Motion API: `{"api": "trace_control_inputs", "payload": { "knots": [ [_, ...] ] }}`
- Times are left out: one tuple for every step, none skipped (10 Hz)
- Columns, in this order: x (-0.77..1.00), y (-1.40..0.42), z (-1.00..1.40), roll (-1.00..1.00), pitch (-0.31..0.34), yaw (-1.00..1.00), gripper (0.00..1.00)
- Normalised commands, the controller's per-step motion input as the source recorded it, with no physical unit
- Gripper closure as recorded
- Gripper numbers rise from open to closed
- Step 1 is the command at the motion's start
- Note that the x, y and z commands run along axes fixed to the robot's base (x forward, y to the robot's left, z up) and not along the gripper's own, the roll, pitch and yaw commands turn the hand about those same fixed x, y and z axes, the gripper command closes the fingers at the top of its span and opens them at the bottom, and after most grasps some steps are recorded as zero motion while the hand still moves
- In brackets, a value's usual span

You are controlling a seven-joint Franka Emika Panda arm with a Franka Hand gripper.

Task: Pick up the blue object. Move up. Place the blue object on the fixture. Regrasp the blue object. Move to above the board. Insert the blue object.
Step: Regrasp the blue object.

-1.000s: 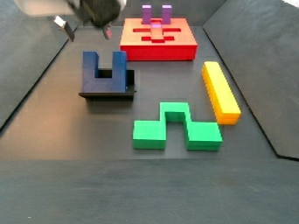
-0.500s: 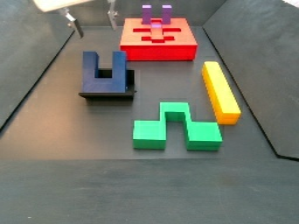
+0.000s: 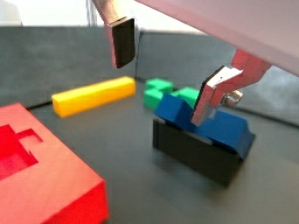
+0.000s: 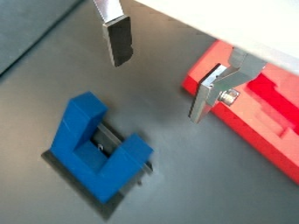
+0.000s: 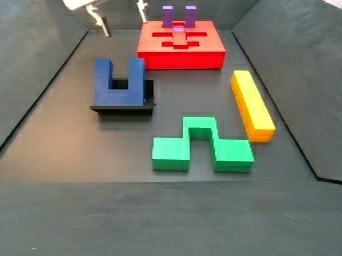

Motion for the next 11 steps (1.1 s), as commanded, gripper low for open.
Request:
{"api": "trace_control_inputs", "payload": {
  "knots": [
    [0.01,-0.29,0.00,0.91,0.494,-0.29,0.00],
    [0.00,-0.30,0.00,0.85,0.489,-0.30,0.00],
    [0.08,-0.36,0.00,0.73,0.420,-0.32,0.00],
    [0.19,-0.25,0.00,0.10,0.000,-0.20,0.00],
    [0.22,-0.17,-0.10,0.00,-0.189,-0.09,0.00],
    [0.11,0.00,0.00,-0.45,-0.666,-0.15,0.00],
    [-0.11,0.03,0.07,-0.12,-0.269,0.00,0.00],
    [-0.17,0.10,0.00,-0.18,-0.517,0.17,0.00],
    [0.07,0.00,0.00,0.05,-0.866,-0.08,0.00],
    [0.33,0.15,0.01,0.12,-1.000,-0.28,0.00],
    [0.43,0.24,0.18,0.11,-1.000,-0.27,0.00]
  ]
}}
